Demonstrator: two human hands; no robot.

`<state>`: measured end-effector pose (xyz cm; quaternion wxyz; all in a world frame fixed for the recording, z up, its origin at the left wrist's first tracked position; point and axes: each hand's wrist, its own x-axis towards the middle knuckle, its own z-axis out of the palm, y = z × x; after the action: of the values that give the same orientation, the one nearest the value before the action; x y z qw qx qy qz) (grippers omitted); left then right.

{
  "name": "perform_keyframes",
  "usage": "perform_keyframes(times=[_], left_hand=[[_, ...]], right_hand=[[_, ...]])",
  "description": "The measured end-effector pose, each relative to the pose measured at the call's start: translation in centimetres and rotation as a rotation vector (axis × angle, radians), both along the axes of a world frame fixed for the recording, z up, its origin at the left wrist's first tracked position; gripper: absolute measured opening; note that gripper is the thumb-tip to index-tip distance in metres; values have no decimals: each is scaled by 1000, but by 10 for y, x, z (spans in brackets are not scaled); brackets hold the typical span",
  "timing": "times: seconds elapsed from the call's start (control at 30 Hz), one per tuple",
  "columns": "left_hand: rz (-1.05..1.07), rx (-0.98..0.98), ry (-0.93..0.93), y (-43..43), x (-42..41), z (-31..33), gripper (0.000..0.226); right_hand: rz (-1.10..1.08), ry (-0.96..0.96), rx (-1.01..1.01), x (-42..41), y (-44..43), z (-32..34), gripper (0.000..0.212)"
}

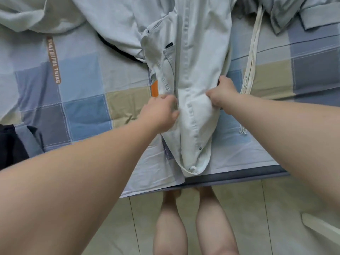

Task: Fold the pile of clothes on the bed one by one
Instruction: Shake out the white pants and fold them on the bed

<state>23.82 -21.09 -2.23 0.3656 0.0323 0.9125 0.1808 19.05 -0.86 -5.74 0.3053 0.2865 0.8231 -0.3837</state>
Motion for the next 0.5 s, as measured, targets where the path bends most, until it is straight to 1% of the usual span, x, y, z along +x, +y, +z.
perform_keyframes(times=[0.1, 0.2, 0.23, 0.3, 0.37, 0.4, 0.43, 0.5], left_hand=[[167, 86, 97, 11, -13, -9, 52], [367, 184, 125, 29, -22, -8, 64], [430, 177, 149, 37, -26, -7, 70], [488, 60, 195, 50, -35, -5, 82], [474, -68, 124, 60, -44, -4, 93], [448, -96, 53, 63, -48, -5, 90], [420, -89, -5, 64, -50, -8, 77], [360, -16, -49, 66, -52, -15, 40]], right_hand=[[166, 16, -3, 16, -5, 6, 28], [356, 62, -147, 48, -10, 27, 14], [405, 42, -207, 59, -10, 35, 20], [558, -44, -301, 79, -6, 50, 38], [688, -146, -346, 93, 0, 59, 41], [719, -172, -358, 96, 6, 61, 41], [727, -201, -374, 97, 12, 63, 42], [709, -249, -419, 93, 27, 66, 47]])
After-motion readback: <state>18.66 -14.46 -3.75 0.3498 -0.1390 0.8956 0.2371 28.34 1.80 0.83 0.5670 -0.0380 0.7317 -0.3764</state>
